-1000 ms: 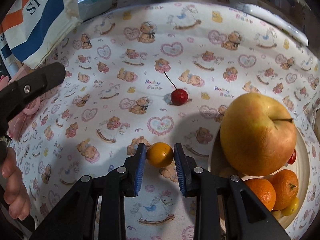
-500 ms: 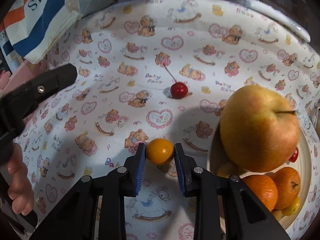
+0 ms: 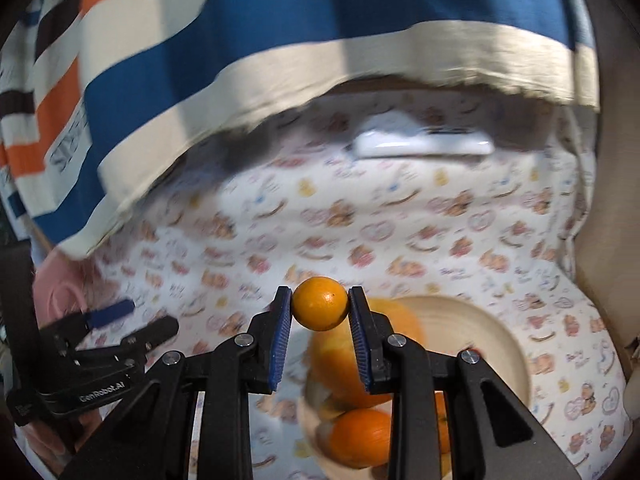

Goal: Organize fruits
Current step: 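Lift the small orange fruit with the right gripper while the left grasps the red cherry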

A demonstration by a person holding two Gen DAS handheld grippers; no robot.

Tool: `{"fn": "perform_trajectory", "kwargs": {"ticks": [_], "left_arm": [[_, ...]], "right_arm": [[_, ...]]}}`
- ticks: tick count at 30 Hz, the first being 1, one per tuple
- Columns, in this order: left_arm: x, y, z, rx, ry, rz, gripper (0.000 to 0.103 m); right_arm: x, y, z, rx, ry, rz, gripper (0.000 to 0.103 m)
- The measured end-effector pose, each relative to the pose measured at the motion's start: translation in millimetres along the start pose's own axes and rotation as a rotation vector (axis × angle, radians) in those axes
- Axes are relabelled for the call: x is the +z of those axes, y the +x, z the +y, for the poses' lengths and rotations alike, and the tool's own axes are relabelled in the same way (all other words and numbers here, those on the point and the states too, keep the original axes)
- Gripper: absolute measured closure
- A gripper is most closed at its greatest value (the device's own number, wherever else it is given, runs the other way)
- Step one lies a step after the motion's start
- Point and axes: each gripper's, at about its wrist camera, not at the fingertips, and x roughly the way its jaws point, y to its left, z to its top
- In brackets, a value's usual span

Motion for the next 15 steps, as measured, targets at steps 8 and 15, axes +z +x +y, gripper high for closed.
{"fn": "perform_trajectory", "kwargs": {"ticks": [8, 15], "left_arm": [[25, 53, -37, 0.006, 0.013, 0.147, 0.044], [34, 94, -49, -0.023, -0.048, 0.224, 0.053]], "right_arm": [[5, -1, -30, -0.126, 0.043, -0.027, 0.074], [5, 0, -42, -0.197, 0.055, -0.039, 0.074]]}}
